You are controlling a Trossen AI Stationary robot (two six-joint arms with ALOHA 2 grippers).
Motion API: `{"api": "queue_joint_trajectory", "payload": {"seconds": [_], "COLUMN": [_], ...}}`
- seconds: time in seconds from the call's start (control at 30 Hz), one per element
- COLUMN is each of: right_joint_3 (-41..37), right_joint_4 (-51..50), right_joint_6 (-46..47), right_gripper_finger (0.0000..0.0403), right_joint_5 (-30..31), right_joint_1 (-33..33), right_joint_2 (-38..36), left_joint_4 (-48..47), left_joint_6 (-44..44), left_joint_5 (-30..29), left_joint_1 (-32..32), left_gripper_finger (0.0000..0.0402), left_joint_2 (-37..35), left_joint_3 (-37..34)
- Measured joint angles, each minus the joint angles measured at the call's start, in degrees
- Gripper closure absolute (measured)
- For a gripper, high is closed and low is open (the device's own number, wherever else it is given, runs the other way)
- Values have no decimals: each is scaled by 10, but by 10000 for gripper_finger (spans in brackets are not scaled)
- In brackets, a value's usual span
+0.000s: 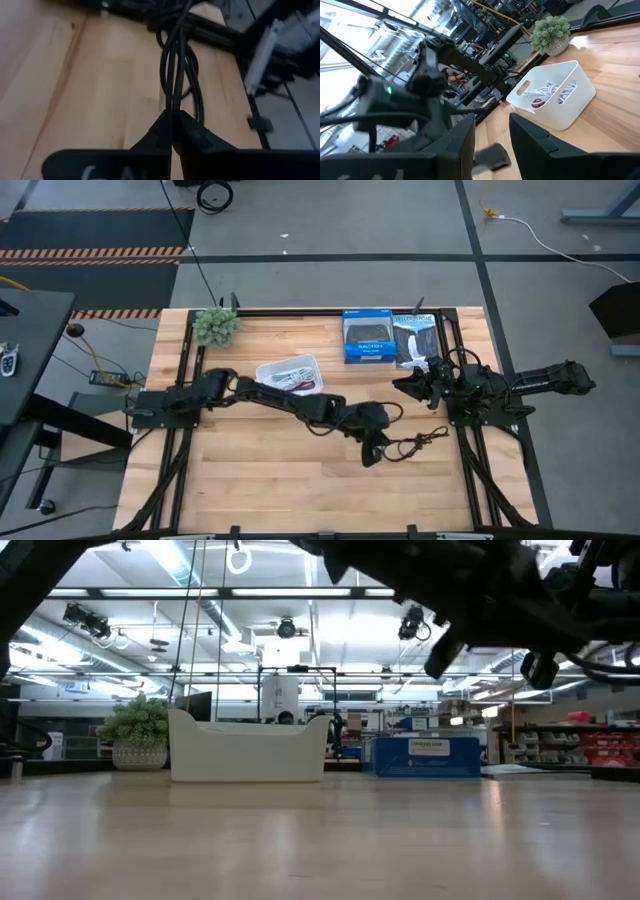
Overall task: Pick and place USB-C Cables
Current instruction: Put the black cable charger into the white bin
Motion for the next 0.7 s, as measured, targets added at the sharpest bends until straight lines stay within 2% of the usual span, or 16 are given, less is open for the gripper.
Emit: {"api": "queue_joint_trajectory", "payload": {"seconds": [0.17,0.43,0.53,0.7], "right_joint_3": [0,0,0,0], "right_joint_4": [0,0,1,0], "right_joint_6": [0,0,0,0], "right_gripper_finger": [275,275,275,275], "right_joint_5": [0,-1,-1,-1], "right_joint_1": [0,0,0,0], "right_joint_2": [0,0,0,0], "left_joint_4": [-12,-31,-30,-60], "left_joint_6": [19,12,-2,-4], "left_joint_5": [84,175,196,193], "left_joint_1": [20,53,64,85], "left_gripper_finger": [389,389,389,389], "left_joint_2": [-37,-100,-126,-168], "left_joint_3": [0,-1,0,0]}}
